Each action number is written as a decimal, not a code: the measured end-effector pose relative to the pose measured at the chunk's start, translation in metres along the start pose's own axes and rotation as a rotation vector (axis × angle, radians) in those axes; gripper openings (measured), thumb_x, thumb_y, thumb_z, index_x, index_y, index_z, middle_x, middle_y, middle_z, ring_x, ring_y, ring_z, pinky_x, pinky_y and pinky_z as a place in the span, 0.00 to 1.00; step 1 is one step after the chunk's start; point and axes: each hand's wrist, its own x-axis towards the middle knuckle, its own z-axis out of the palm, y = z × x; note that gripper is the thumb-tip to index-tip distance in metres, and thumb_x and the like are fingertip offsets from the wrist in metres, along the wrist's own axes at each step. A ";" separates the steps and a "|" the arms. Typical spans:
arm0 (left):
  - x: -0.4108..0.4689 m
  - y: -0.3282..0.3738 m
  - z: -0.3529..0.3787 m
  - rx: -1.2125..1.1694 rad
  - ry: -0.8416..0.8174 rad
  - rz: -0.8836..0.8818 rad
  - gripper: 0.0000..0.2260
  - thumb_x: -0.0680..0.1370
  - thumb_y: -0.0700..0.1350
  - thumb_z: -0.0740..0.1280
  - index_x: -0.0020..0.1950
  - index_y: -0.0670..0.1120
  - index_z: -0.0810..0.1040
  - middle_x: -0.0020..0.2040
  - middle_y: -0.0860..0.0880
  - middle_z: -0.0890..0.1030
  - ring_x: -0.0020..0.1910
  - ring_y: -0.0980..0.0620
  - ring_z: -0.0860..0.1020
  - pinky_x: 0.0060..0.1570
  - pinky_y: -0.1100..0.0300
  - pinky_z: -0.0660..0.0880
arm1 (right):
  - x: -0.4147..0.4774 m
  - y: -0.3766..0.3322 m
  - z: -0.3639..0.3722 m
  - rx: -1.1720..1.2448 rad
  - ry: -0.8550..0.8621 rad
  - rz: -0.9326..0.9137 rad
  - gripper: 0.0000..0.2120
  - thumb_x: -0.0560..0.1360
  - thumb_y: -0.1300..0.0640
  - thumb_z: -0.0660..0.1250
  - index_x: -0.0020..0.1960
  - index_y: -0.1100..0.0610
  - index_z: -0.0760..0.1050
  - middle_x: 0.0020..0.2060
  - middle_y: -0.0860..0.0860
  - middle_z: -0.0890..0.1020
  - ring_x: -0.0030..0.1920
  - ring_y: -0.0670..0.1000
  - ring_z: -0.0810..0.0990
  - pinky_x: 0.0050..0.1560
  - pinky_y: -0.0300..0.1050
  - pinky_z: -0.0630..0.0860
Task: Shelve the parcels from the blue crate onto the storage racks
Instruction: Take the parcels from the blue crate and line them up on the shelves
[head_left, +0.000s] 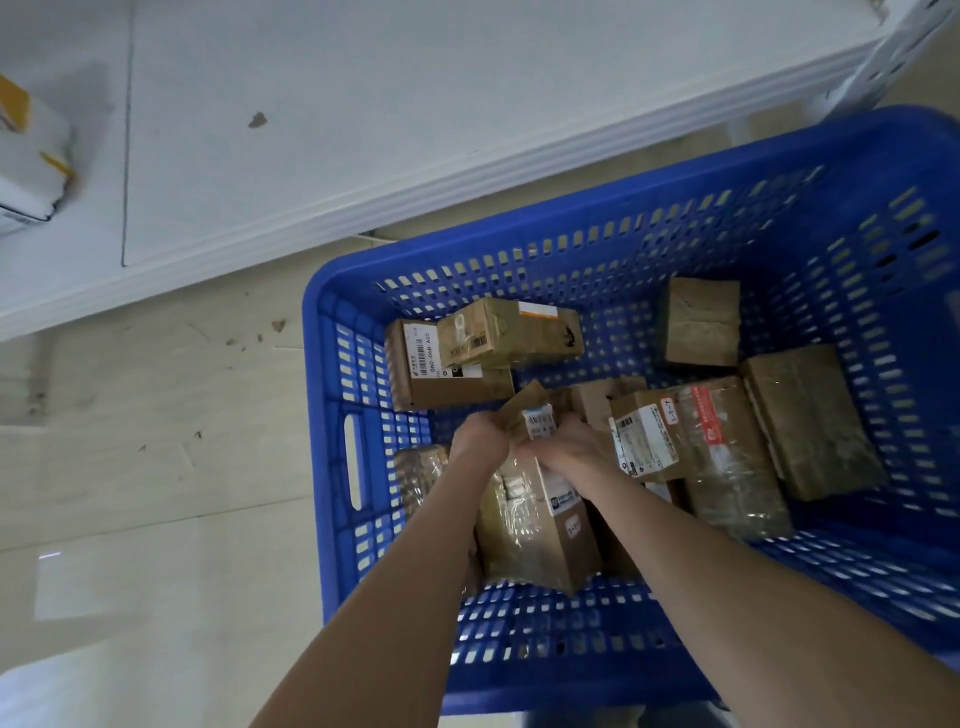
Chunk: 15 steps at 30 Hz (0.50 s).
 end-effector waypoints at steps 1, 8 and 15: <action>-0.005 0.003 -0.003 -0.009 0.014 0.003 0.16 0.80 0.37 0.56 0.65 0.43 0.75 0.59 0.42 0.78 0.53 0.45 0.77 0.49 0.57 0.73 | -0.005 -0.003 -0.003 -0.012 0.021 -0.013 0.37 0.62 0.44 0.77 0.65 0.56 0.71 0.58 0.55 0.78 0.53 0.54 0.80 0.47 0.48 0.80; -0.075 0.039 -0.066 -0.208 0.175 -0.049 0.22 0.81 0.49 0.55 0.73 0.42 0.60 0.69 0.38 0.68 0.61 0.40 0.73 0.58 0.49 0.72 | -0.089 -0.060 -0.052 -0.070 0.158 -0.183 0.40 0.62 0.50 0.77 0.69 0.54 0.63 0.62 0.56 0.69 0.61 0.59 0.73 0.60 0.54 0.74; -0.192 0.096 -0.171 -0.395 0.177 -0.032 0.31 0.79 0.54 0.59 0.77 0.45 0.52 0.68 0.41 0.71 0.63 0.39 0.73 0.60 0.51 0.72 | -0.228 -0.133 -0.125 -0.023 0.183 -0.367 0.39 0.63 0.61 0.76 0.68 0.52 0.61 0.62 0.53 0.65 0.57 0.56 0.75 0.58 0.53 0.75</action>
